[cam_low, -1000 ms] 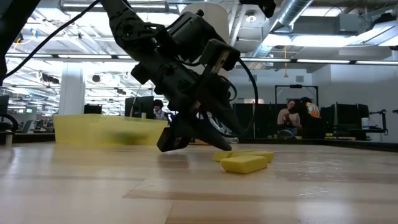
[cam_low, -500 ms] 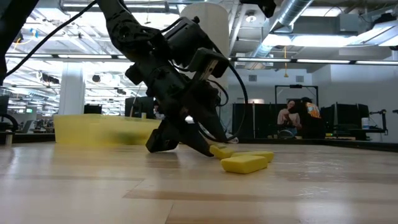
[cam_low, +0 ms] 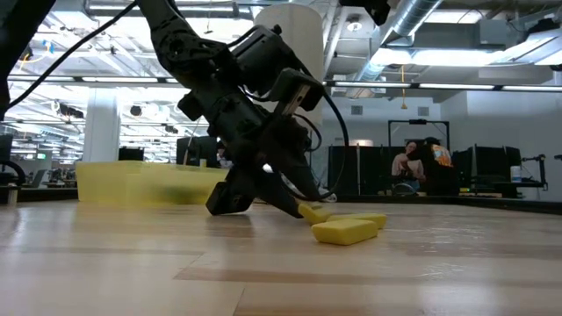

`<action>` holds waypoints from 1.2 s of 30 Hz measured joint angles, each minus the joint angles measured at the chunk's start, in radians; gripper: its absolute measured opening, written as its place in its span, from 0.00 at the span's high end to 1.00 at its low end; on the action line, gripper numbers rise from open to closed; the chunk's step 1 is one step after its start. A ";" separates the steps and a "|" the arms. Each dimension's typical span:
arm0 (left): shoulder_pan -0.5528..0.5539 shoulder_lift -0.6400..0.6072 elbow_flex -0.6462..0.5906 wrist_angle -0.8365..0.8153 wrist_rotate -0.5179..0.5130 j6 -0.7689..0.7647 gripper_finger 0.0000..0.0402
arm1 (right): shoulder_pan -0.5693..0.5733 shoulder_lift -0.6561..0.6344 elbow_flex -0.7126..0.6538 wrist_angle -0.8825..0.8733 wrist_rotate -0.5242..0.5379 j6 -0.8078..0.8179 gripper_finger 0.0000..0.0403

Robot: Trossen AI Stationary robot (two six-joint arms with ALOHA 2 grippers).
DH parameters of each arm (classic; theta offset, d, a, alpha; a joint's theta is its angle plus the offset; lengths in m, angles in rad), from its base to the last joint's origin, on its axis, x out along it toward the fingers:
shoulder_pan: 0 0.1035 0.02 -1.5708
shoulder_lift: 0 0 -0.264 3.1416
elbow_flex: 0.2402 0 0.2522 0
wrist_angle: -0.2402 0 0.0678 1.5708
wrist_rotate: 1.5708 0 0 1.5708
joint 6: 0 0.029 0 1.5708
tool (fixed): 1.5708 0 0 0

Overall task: Pick & Place School Supplies
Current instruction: Put the eraser into the bottom left black bin

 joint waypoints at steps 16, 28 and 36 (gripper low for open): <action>0.003 -0.010 0.000 0.009 -0.006 0.029 1.00 | 0.000 0.000 0.000 0.000 0.000 -0.010 0.71; 0.033 -0.051 0.020 0.060 -0.022 0.026 0.75 | 0.000 0.000 0.000 0.001 0.000 -0.008 0.71; 0.026 -0.049 0.050 0.056 -0.040 0.027 0.70 | 0.001 0.000 0.000 0.002 0.000 0.000 0.71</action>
